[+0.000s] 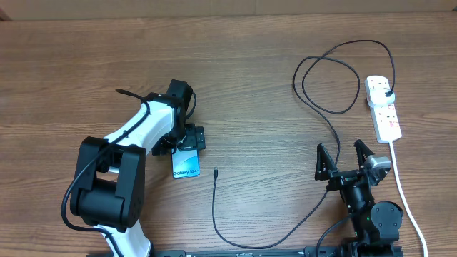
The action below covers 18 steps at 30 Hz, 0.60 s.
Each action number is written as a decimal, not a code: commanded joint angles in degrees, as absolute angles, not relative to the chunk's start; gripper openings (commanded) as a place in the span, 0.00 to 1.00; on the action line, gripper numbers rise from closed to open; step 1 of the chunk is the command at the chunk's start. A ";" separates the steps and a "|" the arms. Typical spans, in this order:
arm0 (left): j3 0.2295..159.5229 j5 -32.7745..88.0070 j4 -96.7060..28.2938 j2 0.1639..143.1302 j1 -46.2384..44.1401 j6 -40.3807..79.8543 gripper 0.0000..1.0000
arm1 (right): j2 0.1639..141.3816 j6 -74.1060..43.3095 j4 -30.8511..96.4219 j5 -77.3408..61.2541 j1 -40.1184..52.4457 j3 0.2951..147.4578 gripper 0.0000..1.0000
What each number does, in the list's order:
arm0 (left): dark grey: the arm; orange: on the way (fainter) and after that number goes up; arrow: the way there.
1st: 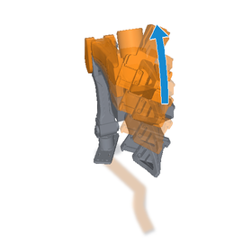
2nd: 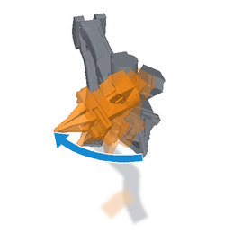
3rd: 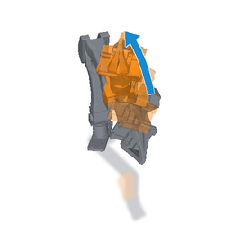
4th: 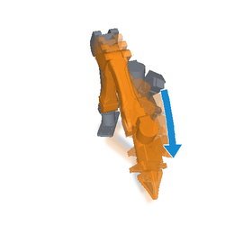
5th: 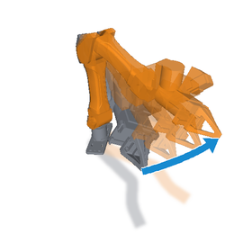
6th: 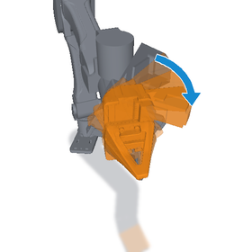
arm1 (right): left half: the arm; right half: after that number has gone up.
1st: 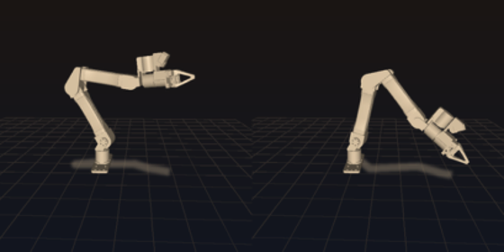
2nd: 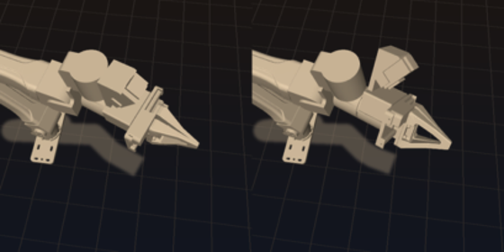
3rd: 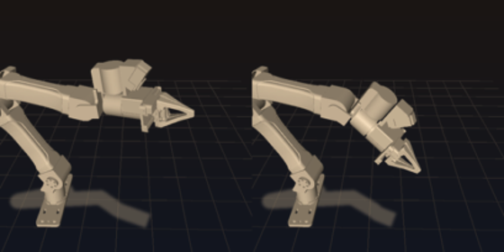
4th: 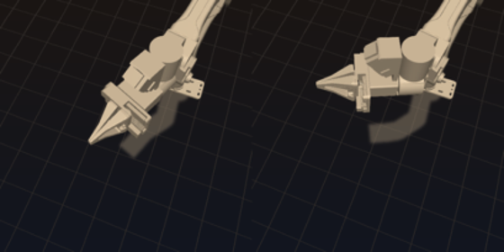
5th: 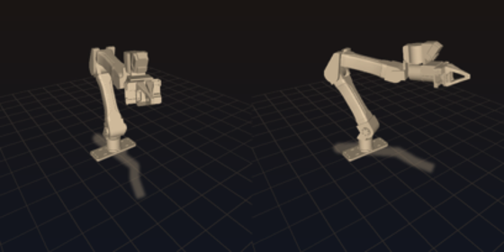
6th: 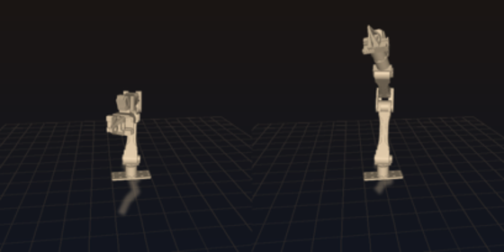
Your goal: Plug charger to phone and switch on socket
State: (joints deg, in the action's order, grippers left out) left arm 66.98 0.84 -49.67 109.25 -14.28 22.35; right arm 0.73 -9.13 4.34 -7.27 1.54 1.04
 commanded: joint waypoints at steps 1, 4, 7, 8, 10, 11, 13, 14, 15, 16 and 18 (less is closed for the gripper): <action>64.20 3.62 -49.89 112.18 -14.39 23.38 0.99 | 0.16 -8.88 4.16 -7.40 1.87 0.47 1.00; 64.18 4.62 -49.91 112.18 -14.39 23.40 1.00 | 0.16 -8.88 4.19 -7.40 1.87 0.47 1.00; 63.90 4.56 -49.65 112.18 -14.39 23.40 1.00 | 0.16 -8.88 4.16 -7.40 1.87 0.47 1.00; 63.72 4.56 -49.52 112.18 -14.39 23.40 1.00 | 0.16 -8.88 4.16 -7.40 1.87 0.47 1.00; 63.09 4.58 -49.10 112.18 -14.41 23.40 1.00 | 0.16 -8.88 4.16 -7.38 1.87 0.47 1.00; 62.67 4.58 -48.69 112.18 -14.41 23.38 1.00 | 0.16 -8.88 4.19 -7.40 1.87 0.47 1.00; 61.78 4.60 -47.68 112.18 -14.41 23.38 1.00 | 0.16 -8.91 4.16 -7.40 1.87 0.47 1.00; 61.39 4.60 -47.35 112.18 -14.41 23.38 1.00 | 0.16 -8.91 4.16 -7.40 1.87 0.47 1.00; 61.10 4.58 -47.09 112.18 -14.41 23.38 1.00 | 0.16 -8.88 4.16 -7.40 1.87 0.47 1.00; 60.99 4.71 -47.05 112.18 -14.41 23.38 1.00 | 0.16 -8.88 4.16 -7.38 1.87 0.47 1.00; 60.99 5.67 -46.65 112.18 -14.41 23.29 1.00 | 0.16 -8.88 4.16 -7.38 1.87 0.47 1.00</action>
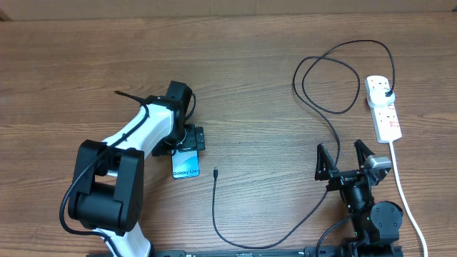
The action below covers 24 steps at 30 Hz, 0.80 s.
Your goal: Plug charger to phone and switch on socket
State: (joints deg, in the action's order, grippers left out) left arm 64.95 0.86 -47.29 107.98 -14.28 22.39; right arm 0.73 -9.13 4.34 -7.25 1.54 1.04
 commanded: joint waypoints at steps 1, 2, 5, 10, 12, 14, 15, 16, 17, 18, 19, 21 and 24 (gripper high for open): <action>60.99 6.20 -46.24 112.18 -14.41 23.16 1.00 | 0.16 -8.88 4.16 -7.38 1.87 0.47 1.00; 60.99 6.46 -45.91 112.18 -14.41 23.16 1.00 | 0.16 -8.88 4.16 -7.38 1.87 0.47 1.00; 60.99 7.18 -44.86 112.18 -14.41 23.18 0.95 | 0.16 -8.91 4.16 -7.38 1.87 0.47 1.00; 60.99 7.14 -44.75 112.18 -14.50 23.16 0.89 | 0.16 -8.88 4.19 -7.40 1.87 0.47 1.00; 60.99 7.09 -44.71 112.18 -14.61 23.07 0.86 | 0.16 -8.88 4.16 -7.40 1.87 0.47 1.00; 60.99 7.11 -44.71 112.18 -14.70 22.70 0.84 | 0.16 -8.88 4.16 -7.38 1.87 0.47 1.00; 60.99 7.11 -44.73 112.18 -14.70 22.70 0.84 | 0.16 -8.91 4.19 -7.40 1.87 0.47 1.00; 60.99 7.14 -44.75 112.18 -14.70 22.70 0.84 | 0.16 -8.91 4.16 -7.40 1.87 0.47 1.00; 60.99 7.14 -44.80 112.18 -14.70 22.70 0.82 | 0.16 -8.88 4.16 -7.38 1.87 0.47 1.00; 60.99 7.14 -44.91 112.18 -14.70 22.70 0.80 | 0.16 -8.91 4.16 -7.40 1.87 0.47 1.00; 60.99 7.14 -44.97 112.18 -14.70 22.70 0.78 | 0.16 -8.91 4.16 -7.40 1.87 0.47 1.00; 60.99 7.16 -45.17 112.18 -14.70 22.70 0.76 | 0.16 -8.88 4.16 -7.40 1.87 0.47 1.00; 60.99 7.14 -45.19 112.18 -14.70 22.70 0.71 | 0.16 -8.88 4.19 -7.40 1.87 0.47 1.00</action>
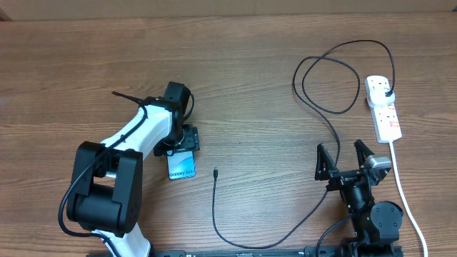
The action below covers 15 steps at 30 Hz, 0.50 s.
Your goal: Plug charger to phone and switch on socket
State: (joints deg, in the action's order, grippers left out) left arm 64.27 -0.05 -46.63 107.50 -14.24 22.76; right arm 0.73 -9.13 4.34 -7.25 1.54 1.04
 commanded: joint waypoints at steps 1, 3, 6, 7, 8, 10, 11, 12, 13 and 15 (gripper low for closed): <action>60.99 7.14 -45.17 112.18 -14.70 22.70 0.71 | 0.16 -8.88 4.16 -7.40 1.87 0.47 1.00; 60.99 7.14 -45.12 112.18 -14.70 22.70 0.72 | 0.16 -8.91 4.16 -7.40 1.87 0.47 1.00; 60.99 7.14 -45.04 112.18 -14.70 22.70 0.73 | 0.16 -8.88 4.16 -7.38 1.87 0.47 1.00; 60.99 7.14 -44.95 112.18 -14.70 22.72 0.73 | 0.16 -8.88 4.16 -7.38 1.87 0.47 1.00; 60.99 7.18 -44.88 112.18 -14.70 22.72 0.74 | 0.16 -8.88 4.16 -7.38 1.87 0.47 1.00; 60.99 7.40 -44.86 112.18 -14.70 22.72 0.74 | 0.16 -8.91 4.19 -7.40 1.87 0.47 1.00; 60.99 7.38 -44.88 112.18 -14.70 22.72 0.73 | 0.16 -8.88 4.16 -7.40 1.87 0.47 1.00; 60.99 7.38 -44.91 112.18 -14.70 22.72 0.73 | 0.16 -8.88 4.16 -7.40 1.87 0.47 1.00; 60.99 7.38 -44.91 112.18 -14.70 22.72 0.72 | 0.16 -8.88 4.16 -7.40 1.87 0.47 1.00; 60.99 7.38 -44.86 112.18 -14.70 22.72 0.70 | 0.16 -8.91 4.16 -7.40 1.87 0.47 1.00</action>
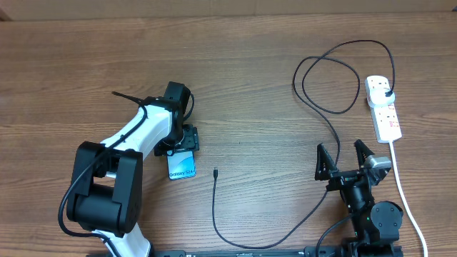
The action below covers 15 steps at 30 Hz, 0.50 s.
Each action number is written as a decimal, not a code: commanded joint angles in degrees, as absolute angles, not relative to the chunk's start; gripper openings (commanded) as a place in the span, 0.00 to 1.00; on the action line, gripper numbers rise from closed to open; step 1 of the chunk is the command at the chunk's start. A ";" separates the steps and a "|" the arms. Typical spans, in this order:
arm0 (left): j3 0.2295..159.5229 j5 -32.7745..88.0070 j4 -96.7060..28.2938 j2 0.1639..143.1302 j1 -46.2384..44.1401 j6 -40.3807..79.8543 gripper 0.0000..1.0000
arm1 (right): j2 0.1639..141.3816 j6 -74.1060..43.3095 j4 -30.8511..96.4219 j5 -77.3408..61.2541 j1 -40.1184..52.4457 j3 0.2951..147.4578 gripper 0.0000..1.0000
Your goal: Plug charger to phone and switch on socket
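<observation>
A phone (182, 166) with a blue screen lies flat at the left of the table. My left gripper (184, 138) is over its far end and shut on it. The black charger cable (330, 114) loops from the plug in the white socket strip (383, 108) at the far right. Its free connector tip (216, 172) rests on the wood just right of the phone. My right gripper (345, 154) stands open near the front right, next to the cable, holding nothing.
The strip's white lead (405, 196) runs down the right edge toward the front. The right arm's base (375, 218) sits at the front right, the left arm's base (103, 193) at the front left. Bare wooden tabletop (243, 78) fills the middle.
At first my left gripper was over the far end of the phone, with its jaws set wider. By half a second ago the jaws had narrowed onto the phone, and phone and gripper sat slightly further left. The right arm and cable stayed still.
</observation>
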State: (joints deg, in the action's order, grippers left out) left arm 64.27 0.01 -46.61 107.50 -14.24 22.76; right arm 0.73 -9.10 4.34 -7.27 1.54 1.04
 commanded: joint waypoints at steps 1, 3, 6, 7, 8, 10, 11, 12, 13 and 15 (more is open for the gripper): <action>60.99 7.38 -44.82 112.18 -14.70 22.72 0.68 | 0.16 -8.88 4.16 -7.40 1.87 0.47 1.00; 60.99 7.53 -44.75 112.18 -14.70 22.72 0.64 | 0.16 -8.88 4.19 -7.40 1.87 0.47 1.00; 60.99 7.55 -44.73 112.18 -14.70 22.72 0.62 | 0.16 -8.88 4.19 -7.40 1.87 0.47 1.00; 60.99 7.55 -44.71 112.18 -14.70 22.72 0.62 | 0.16 -8.88 4.16 -7.40 1.87 0.47 1.00; 60.99 7.57 -44.71 112.18 -14.70 22.72 0.62 | 0.16 -8.88 4.16 -7.40 1.87 0.47 1.00; 60.99 7.60 -44.73 112.18 -14.70 22.72 0.63 | 0.16 -8.88 4.16 -7.40 1.87 0.47 1.00; 60.99 7.60 -44.75 112.18 -14.70 22.72 0.63 | 0.16 -8.88 4.16 -7.40 1.87 0.47 1.00; 60.99 7.60 -44.75 112.18 -14.70 22.72 0.63 | 0.16 -8.88 4.16 -7.40 1.87 0.47 1.00; 60.99 7.60 -44.75 112.18 -14.70 22.72 0.63 | 0.16 -8.91 4.16 -7.40 1.87 0.47 1.00; 60.99 7.57 -44.73 112.18 -14.70 22.72 0.62 | 0.16 -8.91 4.19 -7.38 1.87 0.47 1.00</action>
State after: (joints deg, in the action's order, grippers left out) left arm 64.27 0.03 -46.59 107.50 -14.24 22.76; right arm 0.73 -9.13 4.34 -7.25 1.54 1.04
